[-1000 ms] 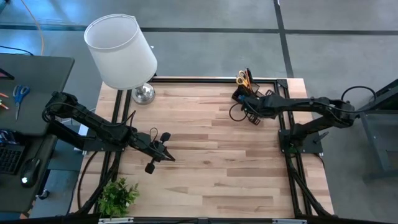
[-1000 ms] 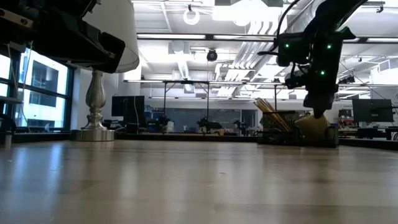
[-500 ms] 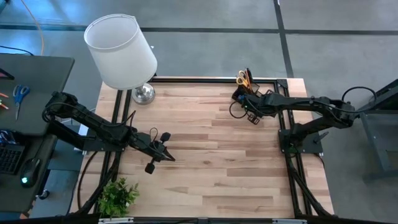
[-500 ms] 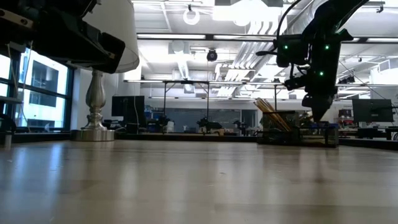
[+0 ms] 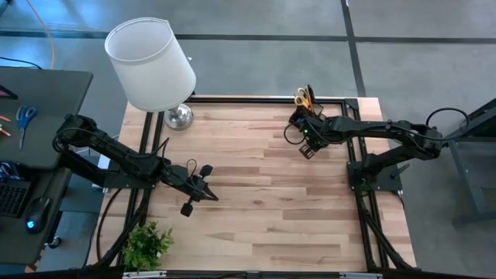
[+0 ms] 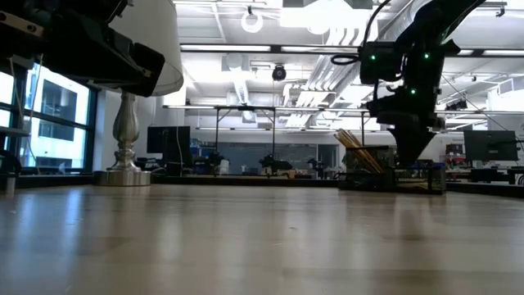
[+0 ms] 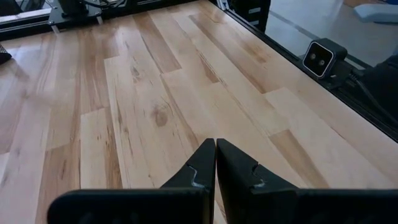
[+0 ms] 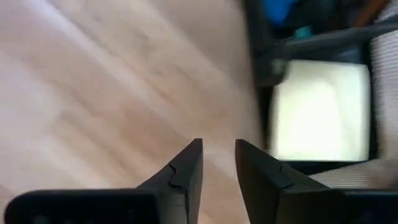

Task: Pick and place office supplies into organizer
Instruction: Put the yellow sticky notes into the mesh desk organizer

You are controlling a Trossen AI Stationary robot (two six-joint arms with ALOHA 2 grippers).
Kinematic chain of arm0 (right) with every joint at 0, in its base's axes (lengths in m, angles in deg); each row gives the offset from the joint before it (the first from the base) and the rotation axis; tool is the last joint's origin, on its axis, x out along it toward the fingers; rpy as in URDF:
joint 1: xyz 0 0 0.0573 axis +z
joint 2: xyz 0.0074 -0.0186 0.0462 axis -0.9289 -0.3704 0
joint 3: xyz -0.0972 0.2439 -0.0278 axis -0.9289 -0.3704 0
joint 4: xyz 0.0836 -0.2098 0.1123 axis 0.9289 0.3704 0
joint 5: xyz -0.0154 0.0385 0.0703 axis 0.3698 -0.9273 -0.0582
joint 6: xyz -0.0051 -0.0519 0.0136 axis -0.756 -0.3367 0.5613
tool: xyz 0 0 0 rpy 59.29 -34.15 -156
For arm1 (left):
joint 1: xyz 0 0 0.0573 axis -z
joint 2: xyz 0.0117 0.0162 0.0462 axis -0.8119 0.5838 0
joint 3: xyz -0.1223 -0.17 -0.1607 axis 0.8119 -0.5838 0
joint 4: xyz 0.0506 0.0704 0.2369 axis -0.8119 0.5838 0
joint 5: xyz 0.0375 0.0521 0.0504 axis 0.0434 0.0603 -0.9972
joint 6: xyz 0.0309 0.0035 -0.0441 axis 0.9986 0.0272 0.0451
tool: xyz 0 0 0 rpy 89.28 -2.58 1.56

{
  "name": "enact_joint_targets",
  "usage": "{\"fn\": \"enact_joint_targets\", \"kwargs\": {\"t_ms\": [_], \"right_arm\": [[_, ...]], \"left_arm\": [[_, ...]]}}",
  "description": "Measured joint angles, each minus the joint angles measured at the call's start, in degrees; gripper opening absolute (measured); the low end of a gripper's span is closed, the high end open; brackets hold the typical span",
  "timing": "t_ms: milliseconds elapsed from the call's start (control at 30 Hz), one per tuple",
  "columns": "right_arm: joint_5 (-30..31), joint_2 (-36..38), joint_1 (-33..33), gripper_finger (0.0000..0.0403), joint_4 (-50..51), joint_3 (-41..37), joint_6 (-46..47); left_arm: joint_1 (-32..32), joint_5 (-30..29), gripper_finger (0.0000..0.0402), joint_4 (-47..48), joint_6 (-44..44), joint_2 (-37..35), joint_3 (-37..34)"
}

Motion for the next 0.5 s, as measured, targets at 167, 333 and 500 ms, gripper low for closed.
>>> {"fn": "enact_joint_targets", "kwargs": {"t_ms": [167, 333, 500], "right_arm": [[1.41, -0.02, -0.07, 0.0078, 1.56, 0.0, 0.65], [5.2, -0.78, -1.99, 0.0074, 0.15, -1.54, 2.75], [-2.62, -3.05, -3.03, 0.0065, -3.73, -3.82, 2.88]], "left_arm": [[0.01, 0.02, 0.0005, -0.03, -0.02, 0.0, 0.02], [-0.01, 0.05, 0.0005, -0.42, -0.16, 0.0, 0.0], [0.01, 1.25, 0.0005, -0.42, -0.24, 0.0, 0.0]]}}
